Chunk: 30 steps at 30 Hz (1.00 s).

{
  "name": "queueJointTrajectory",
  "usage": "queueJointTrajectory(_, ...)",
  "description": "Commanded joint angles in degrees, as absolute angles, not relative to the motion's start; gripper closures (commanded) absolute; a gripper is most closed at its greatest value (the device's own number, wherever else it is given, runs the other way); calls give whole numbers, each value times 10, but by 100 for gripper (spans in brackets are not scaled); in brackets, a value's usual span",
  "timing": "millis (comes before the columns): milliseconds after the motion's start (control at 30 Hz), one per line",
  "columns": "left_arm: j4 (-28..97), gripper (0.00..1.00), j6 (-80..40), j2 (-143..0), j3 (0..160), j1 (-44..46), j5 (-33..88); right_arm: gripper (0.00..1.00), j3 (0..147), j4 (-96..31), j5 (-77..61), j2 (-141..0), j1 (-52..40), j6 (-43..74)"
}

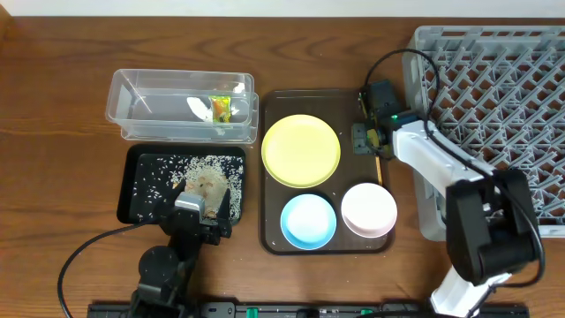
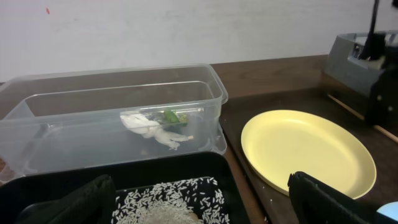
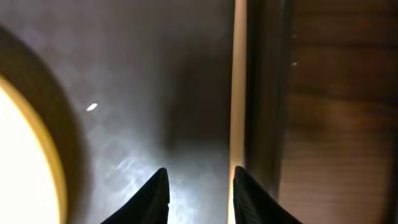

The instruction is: Sort waste into correct bins and load items into the dishwasher rack

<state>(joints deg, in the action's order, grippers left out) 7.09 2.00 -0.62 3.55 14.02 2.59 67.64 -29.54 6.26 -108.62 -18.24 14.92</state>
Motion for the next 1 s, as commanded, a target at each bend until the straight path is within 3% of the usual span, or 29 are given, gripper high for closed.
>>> queueJointTrajectory(0,76,9,30,-2,20,138,17,69,672,-289,75,-1108,-183,159)
queueJointTrajectory(200,76,9,30,-2,20,138,17,71,672,-293,63,-1124,-183,167)
queueJointTrajectory(300,76,9,30,-2,20,138,17,63,672,-293,31,-1108,-183,142)
queueJointTrajectory(633,76,9,30,-2,20,138,17,52,672,-288,38,-1030,-181,132)
queueJointTrajectory(967,76,9,30,-2,20,138,17,54,672,-294,77,-1099,-179,132)
